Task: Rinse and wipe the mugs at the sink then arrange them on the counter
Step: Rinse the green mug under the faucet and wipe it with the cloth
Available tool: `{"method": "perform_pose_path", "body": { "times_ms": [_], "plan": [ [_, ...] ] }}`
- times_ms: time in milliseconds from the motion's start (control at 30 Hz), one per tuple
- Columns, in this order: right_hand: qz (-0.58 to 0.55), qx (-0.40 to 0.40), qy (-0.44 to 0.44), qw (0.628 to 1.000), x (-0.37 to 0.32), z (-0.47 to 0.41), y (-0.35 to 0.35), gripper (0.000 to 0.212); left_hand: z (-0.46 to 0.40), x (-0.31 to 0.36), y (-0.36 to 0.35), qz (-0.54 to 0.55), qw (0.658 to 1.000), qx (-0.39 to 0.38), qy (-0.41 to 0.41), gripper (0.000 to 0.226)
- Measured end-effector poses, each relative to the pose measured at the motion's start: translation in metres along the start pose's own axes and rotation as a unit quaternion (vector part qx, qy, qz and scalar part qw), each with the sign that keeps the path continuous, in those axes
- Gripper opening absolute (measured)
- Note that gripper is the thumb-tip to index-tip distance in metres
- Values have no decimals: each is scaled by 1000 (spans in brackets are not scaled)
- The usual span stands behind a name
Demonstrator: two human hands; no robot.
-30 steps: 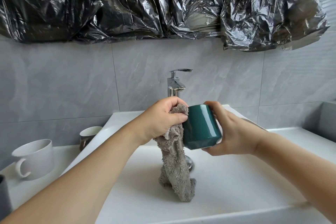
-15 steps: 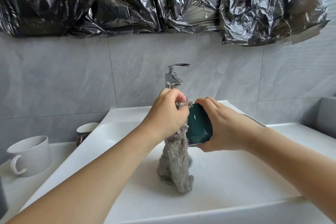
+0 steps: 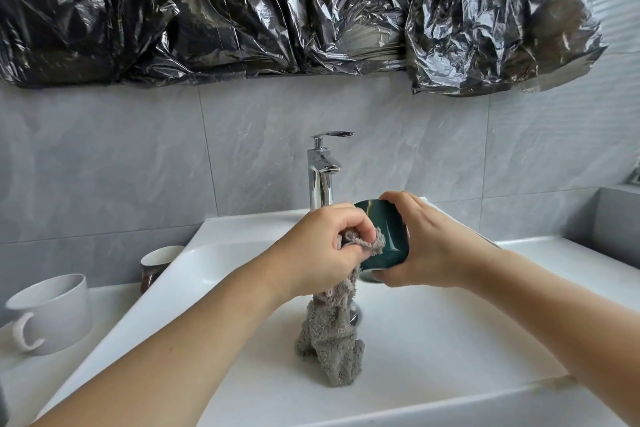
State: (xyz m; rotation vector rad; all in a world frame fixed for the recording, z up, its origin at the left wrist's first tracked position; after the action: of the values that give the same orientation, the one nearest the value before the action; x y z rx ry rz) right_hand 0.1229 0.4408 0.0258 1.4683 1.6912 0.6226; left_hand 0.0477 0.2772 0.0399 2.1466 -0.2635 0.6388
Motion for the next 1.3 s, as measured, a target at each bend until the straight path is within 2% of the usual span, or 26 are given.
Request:
{"method": "perform_pose_path", "body": {
  "times_ms": [100,200,300,400,500,667,800,900,1000,1067,1233,1300],
  "plan": [
    [-80,5,-61,995,10,-2,2,96,1,2,3,-26,999,-13,-22,23],
    [-150,13,-99,984,19,-2,6,86,4,1,12,-54,998,36,-18,22],
    [-245,-20,-113,963,24,-1,10,77,9,-5,19,-131,991,31,-13,29],
    [-264,-65,-104,957,25,0,10,64,10,-10,19,-194,981,15,-15,40],
    [-286,-104,-101,947,22,1,7,59,9,-11,17,-250,967,8,-46,29],
    [-323,-137,-102,931,23,3,5,69,7,-15,14,-336,938,8,-88,20],
    [-344,-113,-92,927,18,7,1,103,4,-19,16,-283,956,45,-67,20],
    [-310,-83,-14,947,12,9,4,120,2,-21,22,-213,969,112,-49,18],
    [-229,-73,69,968,4,9,6,123,2,-21,27,-188,970,151,-43,19],
    [-202,-62,84,974,0,9,6,122,1,-22,27,-179,970,158,-37,20],
    [-307,-26,36,951,-1,8,2,115,-1,-22,25,-144,971,189,-18,19],
    [-366,-21,27,930,-1,6,0,101,0,-22,27,-125,975,184,1,19]
  ]
}}
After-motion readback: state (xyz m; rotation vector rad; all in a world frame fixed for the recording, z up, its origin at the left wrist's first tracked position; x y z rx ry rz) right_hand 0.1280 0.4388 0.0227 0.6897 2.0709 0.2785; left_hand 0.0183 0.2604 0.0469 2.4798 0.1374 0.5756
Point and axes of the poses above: each hand's wrist, its own z-axis away from the middle knuckle, its own y-axis out of the back of the hand, x = y × z, the point moved 2 cm from there along -z, towards the middle knuckle, and after that the axes turned 2 degrees about -y, right-handed, at the moved point
